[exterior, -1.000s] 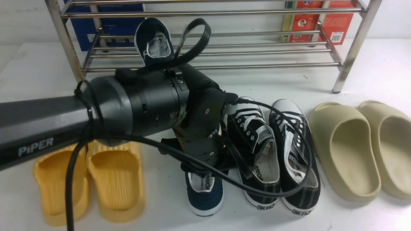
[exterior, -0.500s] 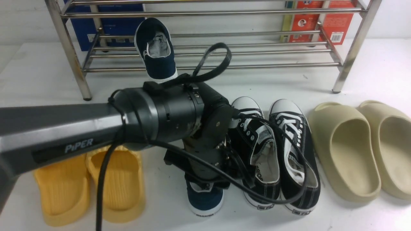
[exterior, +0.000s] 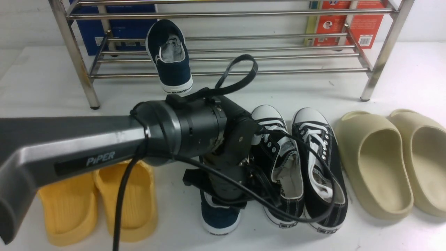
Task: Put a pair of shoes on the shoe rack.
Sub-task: Use the left arm to grab the shoe closest to it, then use the left arm to put a shoe into the shoe rack
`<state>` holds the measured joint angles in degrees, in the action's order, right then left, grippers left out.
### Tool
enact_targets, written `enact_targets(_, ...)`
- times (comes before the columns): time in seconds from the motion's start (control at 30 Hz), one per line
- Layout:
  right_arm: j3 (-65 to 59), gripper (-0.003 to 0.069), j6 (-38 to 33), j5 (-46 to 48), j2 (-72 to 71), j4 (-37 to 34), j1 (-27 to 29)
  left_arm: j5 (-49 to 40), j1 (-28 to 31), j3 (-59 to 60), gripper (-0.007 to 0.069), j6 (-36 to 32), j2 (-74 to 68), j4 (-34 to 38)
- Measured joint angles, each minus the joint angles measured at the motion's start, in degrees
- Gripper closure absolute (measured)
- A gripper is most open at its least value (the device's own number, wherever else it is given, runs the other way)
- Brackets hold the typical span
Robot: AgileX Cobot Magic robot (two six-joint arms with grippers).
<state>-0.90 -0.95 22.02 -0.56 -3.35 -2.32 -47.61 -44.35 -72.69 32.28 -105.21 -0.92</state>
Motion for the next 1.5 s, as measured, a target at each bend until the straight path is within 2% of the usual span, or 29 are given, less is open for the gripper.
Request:
enact_targets(0.2,0.0,0.0419,0.0,0.0,0.0,0.0,0.0,-4.8,-0.1,-1.0,0.0623,0.7,3.9,0.9)
enact_targets(0.37,0.0,0.0419,0.0,0.0,0.0,0.0,0.0,-10.9,-0.1,-7.5,0.0623,0.7,6.0,0.2)
enact_targets(0.53,0.0,0.0419,0.0,0.0,0.0,0.0,0.0,-13.0,-0.1,-13.3,0.0623,-2.0,5.9,-0.5)
enact_targets(0.73,0.0,0.0419,0.0,0.0,0.0,0.0,0.0,-13.4,0.2,-22.0,0.0623,-3.2,3.1,-4.9)
enact_targets(1.07,0.0,0.0419,0.0,0.0,0.0,0.0,0.0,-14.9,7.0,-37.9,0.0623,-5.0,-10.9,-5.5)
enact_targets(1.5,0.0,0.0419,0.0,0.0,0.0,0.0,0.0,-12.1,12.7,-51.9,0.0623,-9.1,-21.1,-5.2)
